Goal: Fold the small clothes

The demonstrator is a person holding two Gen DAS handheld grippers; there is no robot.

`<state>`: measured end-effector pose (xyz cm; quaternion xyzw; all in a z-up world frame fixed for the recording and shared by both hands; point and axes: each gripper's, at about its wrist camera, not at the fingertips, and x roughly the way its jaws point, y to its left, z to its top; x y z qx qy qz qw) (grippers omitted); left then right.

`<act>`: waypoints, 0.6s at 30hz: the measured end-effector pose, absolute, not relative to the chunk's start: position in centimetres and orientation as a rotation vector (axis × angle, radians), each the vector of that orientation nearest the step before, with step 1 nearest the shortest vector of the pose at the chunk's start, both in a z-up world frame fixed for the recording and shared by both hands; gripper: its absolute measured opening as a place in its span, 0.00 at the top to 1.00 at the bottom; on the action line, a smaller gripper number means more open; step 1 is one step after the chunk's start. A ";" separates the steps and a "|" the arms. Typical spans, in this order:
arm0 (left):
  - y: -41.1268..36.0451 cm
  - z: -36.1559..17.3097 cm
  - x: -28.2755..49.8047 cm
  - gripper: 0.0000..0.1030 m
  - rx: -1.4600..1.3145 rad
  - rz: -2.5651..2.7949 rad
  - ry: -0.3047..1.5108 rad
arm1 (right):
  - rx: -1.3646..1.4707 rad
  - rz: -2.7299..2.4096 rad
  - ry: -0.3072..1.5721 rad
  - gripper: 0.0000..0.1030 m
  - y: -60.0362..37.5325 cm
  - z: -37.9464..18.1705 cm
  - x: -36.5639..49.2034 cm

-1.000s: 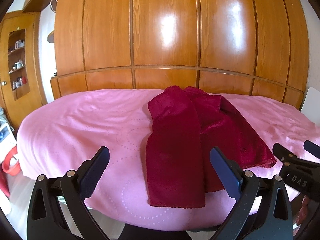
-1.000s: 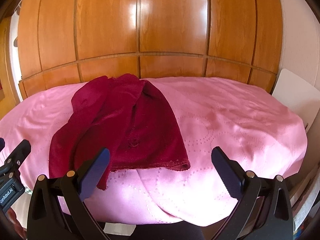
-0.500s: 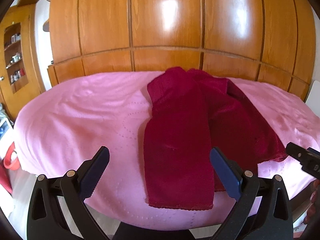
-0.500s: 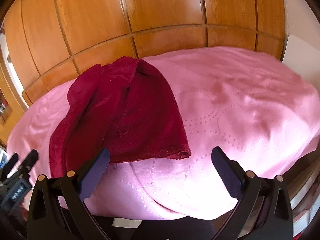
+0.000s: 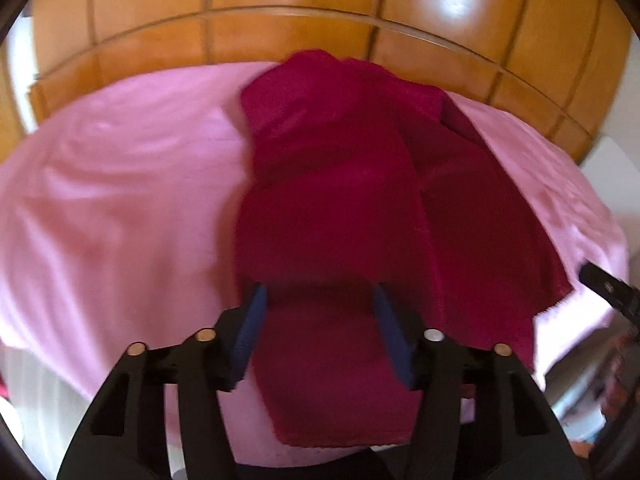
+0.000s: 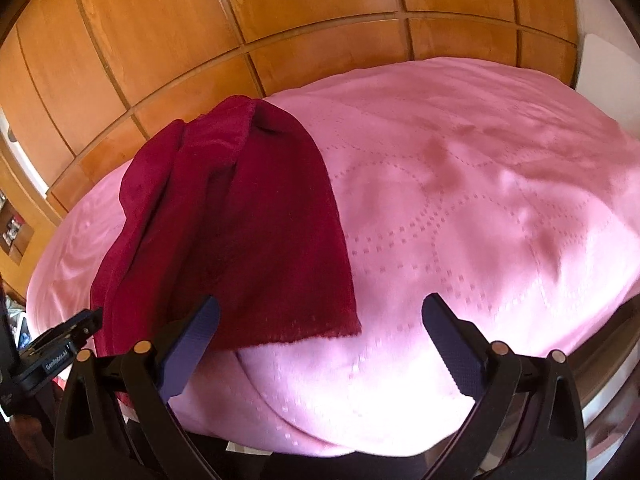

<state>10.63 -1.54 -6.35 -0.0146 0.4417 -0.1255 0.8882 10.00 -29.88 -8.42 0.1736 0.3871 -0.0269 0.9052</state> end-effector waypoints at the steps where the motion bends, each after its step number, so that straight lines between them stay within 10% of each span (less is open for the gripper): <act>1: -1.7 -6.3 10.7 0.48 -0.034 -0.294 0.918 | 0.347 -0.047 0.799 0.13 -29.8 -8.4 10.6; 10: -5.3 -6.9 10.0 0.37 0.077 -0.427 0.901 | 0.335 0.135 0.800 0.34 -27.3 -6.8 17.9; 14: -3.8 -7.2 10.5 0.91 0.027 -0.446 0.919 | 0.274 0.221 0.827 0.40 -24.4 -7.2 21.6; 16: -1.4 -6.5 11.1 0.93 -0.079 -0.470 0.932 | 0.231 0.261 0.862 0.46 -23.0 -7.9 23.1; 18: 0.4 -5.4 11.4 0.93 -0.128 -0.466 0.909 | 0.168 0.297 0.896 0.74 -21.2 -8.7 24.1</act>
